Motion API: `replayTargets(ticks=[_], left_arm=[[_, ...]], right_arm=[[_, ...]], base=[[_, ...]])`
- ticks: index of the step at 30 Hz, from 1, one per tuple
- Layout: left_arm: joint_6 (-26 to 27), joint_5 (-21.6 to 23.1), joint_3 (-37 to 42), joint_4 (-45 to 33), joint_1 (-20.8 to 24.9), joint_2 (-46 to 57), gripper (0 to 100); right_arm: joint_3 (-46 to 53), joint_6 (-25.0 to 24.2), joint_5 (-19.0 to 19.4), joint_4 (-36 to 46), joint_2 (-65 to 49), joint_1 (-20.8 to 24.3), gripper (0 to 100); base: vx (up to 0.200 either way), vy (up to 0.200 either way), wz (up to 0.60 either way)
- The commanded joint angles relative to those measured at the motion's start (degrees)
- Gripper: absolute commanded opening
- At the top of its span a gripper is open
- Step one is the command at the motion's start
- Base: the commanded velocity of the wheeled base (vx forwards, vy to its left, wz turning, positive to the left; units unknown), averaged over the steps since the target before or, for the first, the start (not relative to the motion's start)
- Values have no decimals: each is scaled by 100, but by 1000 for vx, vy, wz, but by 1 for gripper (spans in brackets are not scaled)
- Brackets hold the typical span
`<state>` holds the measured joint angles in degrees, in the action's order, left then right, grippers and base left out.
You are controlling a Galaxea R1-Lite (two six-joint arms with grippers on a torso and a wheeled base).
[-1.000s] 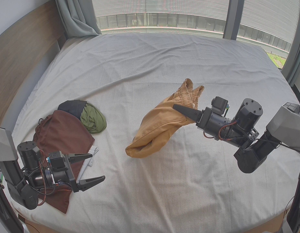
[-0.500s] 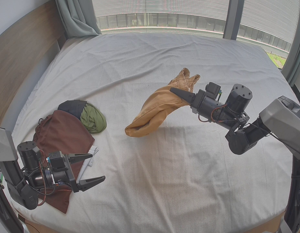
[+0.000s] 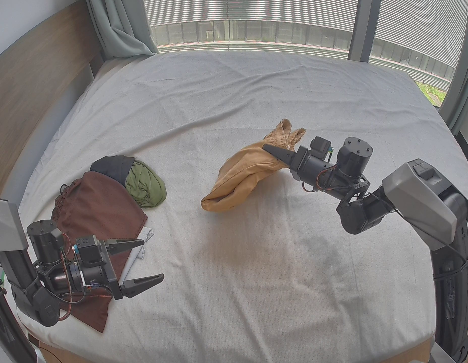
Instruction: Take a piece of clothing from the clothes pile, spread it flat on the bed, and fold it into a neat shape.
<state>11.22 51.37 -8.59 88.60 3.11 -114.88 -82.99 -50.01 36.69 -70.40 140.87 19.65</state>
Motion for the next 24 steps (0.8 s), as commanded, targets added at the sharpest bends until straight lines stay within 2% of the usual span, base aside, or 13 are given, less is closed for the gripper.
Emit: replayTargets(ticks=[1, 11, 19, 24], left_arm=[[3, 4, -2, 8, -3, -25, 100], [3, 4, -2, -1, -3, -16, 100], [-14, -4, -11, 8, 6, 19, 100], [-14, 4, -11, 8, 6, -8, 100]], right_arm=[[-94, 0, -4, -9, 450, -32, 0], [-121, 0, -4, 9, 344, -111, 0], [-789, -27, 4, 185, 432, -111, 0], [-1500, -27, 4, 686, 441, -75, 0]], base=[[0, 0, 0], [0, 0, 0], [0, 0, 0], [0, 0, 0]])
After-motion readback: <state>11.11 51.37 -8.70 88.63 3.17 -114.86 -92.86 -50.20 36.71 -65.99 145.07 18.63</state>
